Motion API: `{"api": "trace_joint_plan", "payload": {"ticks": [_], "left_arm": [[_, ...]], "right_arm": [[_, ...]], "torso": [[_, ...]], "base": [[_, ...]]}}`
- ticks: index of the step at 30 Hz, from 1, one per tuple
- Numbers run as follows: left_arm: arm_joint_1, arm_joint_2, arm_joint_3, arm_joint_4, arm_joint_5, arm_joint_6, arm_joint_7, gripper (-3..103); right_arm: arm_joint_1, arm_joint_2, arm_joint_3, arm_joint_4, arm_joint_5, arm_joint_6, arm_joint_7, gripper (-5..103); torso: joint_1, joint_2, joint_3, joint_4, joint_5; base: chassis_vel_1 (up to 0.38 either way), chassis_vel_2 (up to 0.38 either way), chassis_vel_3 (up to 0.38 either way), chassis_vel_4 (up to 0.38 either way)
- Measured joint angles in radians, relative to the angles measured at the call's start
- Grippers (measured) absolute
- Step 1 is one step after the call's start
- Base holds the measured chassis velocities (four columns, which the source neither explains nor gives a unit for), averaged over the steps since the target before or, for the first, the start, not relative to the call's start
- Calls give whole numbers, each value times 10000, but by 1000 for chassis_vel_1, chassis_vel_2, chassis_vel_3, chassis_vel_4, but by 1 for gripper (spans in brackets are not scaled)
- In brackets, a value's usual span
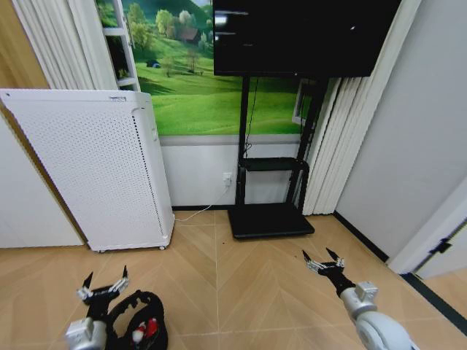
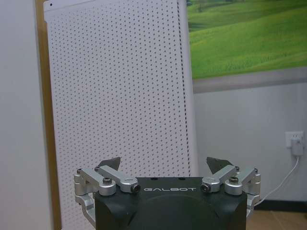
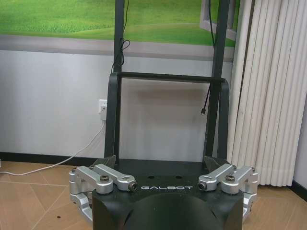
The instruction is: Pick up the trash bin and place the garbage on the floor into it.
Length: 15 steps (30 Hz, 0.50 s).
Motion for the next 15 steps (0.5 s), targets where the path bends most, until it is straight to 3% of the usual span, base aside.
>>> {"api": "trace_joint_plan", "payload": {"ticks": [6,15], "left_arm": [[-727,54,230,461,-233,-320,251,98],[-837,53,341,487,-150,-450,420,98]], "right_arm": [[0,0,0,-1,0,0,0,100],[0,0,0,0,0,0,0,100]], "torso": [[1,0,1,7,-2],[1,0,0,5,0]], "base": [[0,0,0,0],[0,0,0,0]]}}
